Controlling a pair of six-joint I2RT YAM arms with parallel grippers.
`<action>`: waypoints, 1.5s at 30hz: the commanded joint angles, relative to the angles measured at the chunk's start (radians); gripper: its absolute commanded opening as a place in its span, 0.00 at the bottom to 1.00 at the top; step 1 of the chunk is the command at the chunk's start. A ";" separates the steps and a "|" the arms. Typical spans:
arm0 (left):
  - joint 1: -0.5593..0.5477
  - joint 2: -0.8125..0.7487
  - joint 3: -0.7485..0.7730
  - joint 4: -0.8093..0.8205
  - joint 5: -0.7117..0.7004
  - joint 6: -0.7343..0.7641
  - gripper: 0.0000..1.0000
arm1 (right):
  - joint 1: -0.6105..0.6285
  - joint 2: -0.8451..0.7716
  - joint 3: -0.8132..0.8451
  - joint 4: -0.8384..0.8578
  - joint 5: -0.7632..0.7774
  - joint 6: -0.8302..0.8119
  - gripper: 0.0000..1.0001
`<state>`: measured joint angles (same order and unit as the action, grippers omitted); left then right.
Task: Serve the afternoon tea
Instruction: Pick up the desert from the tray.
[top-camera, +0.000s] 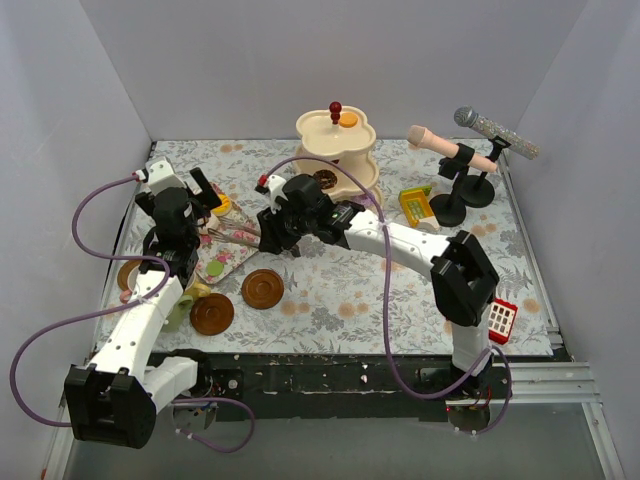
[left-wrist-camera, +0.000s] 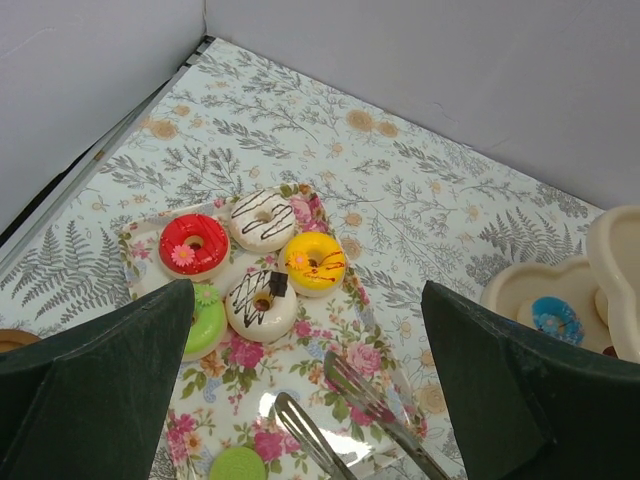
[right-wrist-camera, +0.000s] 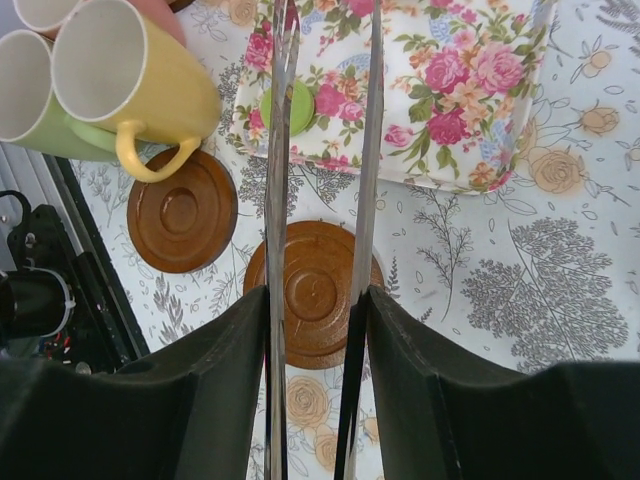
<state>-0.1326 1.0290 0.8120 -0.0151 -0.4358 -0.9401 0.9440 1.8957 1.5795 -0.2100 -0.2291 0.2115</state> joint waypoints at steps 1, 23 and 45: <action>0.005 0.000 -0.004 0.009 0.015 -0.002 0.98 | 0.002 0.055 0.048 0.098 -0.036 0.031 0.51; 0.004 0.009 -0.008 0.038 0.048 0.001 0.98 | -0.030 0.261 0.155 0.090 -0.004 0.081 0.53; 0.002 0.008 -0.007 0.041 0.054 0.001 0.98 | -0.028 0.430 0.402 -0.031 -0.038 0.060 0.52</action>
<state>-0.1326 1.0428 0.8104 0.0093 -0.3897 -0.9417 0.9161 2.3005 1.9076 -0.2432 -0.2501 0.2817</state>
